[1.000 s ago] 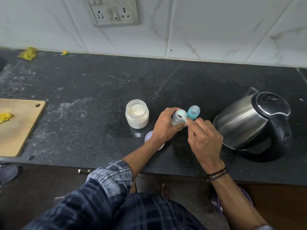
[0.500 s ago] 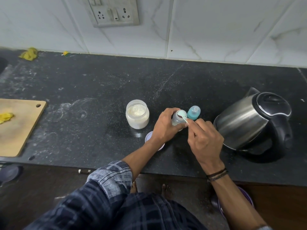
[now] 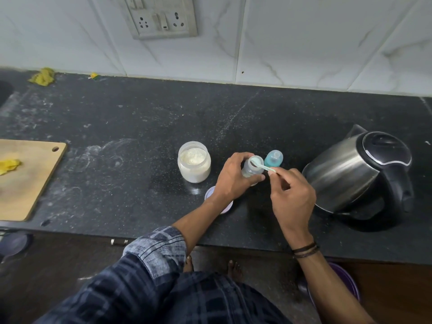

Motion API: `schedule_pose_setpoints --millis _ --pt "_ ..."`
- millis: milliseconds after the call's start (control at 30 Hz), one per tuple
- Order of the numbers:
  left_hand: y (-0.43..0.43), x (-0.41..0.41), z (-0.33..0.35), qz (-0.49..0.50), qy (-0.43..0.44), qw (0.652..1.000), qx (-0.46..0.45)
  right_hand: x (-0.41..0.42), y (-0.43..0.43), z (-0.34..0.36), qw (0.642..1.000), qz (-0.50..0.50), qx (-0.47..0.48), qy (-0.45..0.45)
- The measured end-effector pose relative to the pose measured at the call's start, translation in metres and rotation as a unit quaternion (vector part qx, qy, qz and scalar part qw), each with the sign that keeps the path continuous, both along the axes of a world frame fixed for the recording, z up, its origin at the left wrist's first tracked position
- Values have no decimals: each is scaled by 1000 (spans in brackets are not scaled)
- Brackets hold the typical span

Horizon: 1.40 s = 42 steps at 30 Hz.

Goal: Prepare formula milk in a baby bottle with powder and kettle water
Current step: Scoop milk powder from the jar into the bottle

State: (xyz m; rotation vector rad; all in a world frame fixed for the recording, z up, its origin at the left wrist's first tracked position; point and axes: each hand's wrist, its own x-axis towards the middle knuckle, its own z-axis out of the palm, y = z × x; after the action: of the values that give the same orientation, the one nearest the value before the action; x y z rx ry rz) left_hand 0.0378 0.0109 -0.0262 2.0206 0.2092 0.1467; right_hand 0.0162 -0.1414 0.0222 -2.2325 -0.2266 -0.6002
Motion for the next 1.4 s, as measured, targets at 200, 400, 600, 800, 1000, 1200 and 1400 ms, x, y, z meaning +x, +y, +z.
schedule_pose_setpoints --millis 200,400,600,800,1000,1200,1400 --pt "4 -1 6 -18 31 999 -34 3 -1 5 958 -27 258 120" --pt "9 -7 24 -31 -7 999 -9 5 1 11 874 -63 435 210" --pt "20 -24 55 39 -150 988 -10 5 15 16 860 -31 455 227" --pt "67 -40 67 172 -184 967 42 11 40 20 876 27 435 208" --pt "106 -55 51 239 -124 963 -26 12 77 22 896 77 374 227" --pt "119 -63 35 254 -90 960 -80 7 110 23 931 116 272 214" --pt "124 -68 29 260 -79 955 -121 5 126 25 963 130 153 178"
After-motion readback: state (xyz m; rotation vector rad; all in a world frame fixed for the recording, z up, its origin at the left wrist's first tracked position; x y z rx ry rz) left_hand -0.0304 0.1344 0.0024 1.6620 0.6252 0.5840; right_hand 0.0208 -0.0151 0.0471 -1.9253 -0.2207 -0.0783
